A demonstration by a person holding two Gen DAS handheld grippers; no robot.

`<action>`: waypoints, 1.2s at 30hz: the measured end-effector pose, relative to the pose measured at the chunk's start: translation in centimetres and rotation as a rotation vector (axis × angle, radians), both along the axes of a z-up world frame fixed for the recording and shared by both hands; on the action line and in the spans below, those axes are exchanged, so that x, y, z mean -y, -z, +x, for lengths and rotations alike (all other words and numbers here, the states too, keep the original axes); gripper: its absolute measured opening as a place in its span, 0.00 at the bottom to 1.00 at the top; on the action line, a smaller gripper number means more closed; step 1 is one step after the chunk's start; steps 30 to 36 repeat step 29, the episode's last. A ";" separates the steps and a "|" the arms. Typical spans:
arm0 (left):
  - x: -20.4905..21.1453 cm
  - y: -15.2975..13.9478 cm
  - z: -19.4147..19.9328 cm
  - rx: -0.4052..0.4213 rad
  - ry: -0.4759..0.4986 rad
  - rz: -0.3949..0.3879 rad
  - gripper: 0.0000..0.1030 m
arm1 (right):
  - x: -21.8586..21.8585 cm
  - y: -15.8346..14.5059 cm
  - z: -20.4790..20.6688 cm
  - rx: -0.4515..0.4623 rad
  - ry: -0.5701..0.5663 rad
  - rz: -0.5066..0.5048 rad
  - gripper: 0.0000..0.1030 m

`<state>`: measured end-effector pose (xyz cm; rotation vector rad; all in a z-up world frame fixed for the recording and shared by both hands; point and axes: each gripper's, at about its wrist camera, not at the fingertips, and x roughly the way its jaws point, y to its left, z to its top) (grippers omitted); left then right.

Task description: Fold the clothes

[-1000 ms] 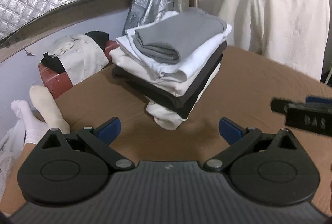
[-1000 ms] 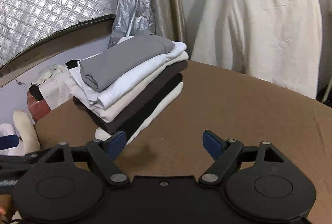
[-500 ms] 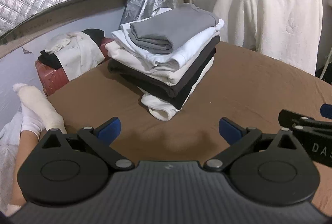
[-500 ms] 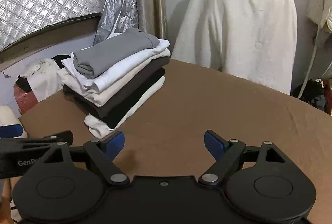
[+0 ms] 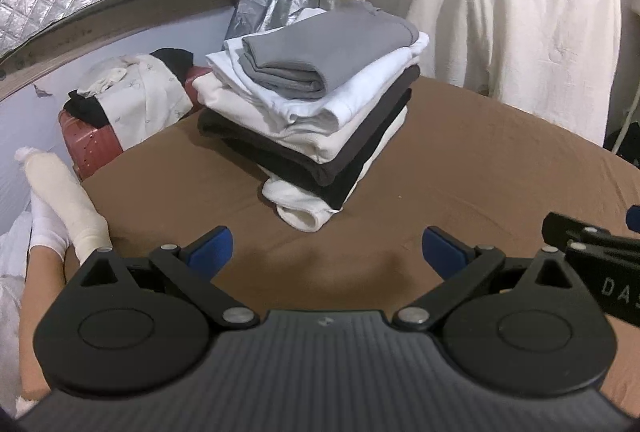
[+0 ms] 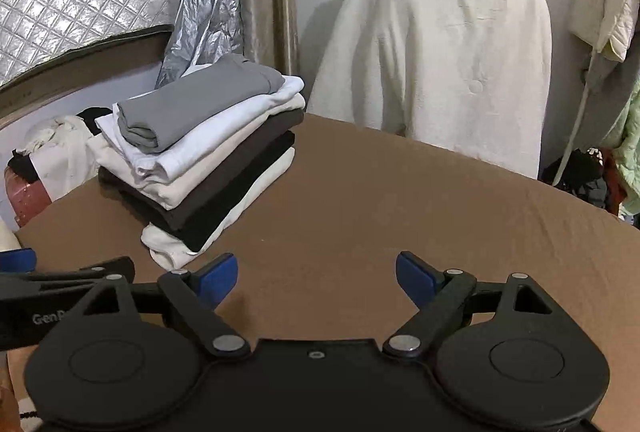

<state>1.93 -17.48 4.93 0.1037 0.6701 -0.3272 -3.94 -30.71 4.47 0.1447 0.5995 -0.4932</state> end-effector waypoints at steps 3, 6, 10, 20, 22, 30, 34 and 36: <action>0.0 0.2 0.2 -0.014 -0.005 -0.012 1.00 | -0.2 0.1 0.1 -0.005 0.000 -0.009 0.87; 0.2 0.3 0.2 -0.018 -0.003 -0.018 1.00 | -0.1 0.2 0.1 -0.007 0.007 -0.012 0.87; 0.3 0.3 0.0 -0.018 -0.009 -0.020 1.00 | 0.2 0.2 -0.1 -0.009 0.008 -0.006 0.87; 1.0 0.3 -0.4 -0.012 -0.019 0.004 1.00 | 0.8 0.2 -0.4 0.009 0.012 0.014 0.87; 0.9 0.3 -0.4 -0.015 -0.021 -0.001 1.00 | 0.9 0.2 -0.5 0.020 0.004 0.030 0.87; 0.8 0.5 -0.3 -0.041 -0.012 0.001 1.00 | 0.6 0.1 -0.5 0.033 0.004 0.036 0.87; 0.8 0.5 -0.3 -0.041 -0.012 0.001 1.00 | 0.6 0.1 -0.5 0.033 0.004 0.036 0.87; 0.8 0.5 -0.3 -0.041 -0.012 0.001 1.00 | 0.6 0.1 -0.5 0.033 0.004 0.036 0.87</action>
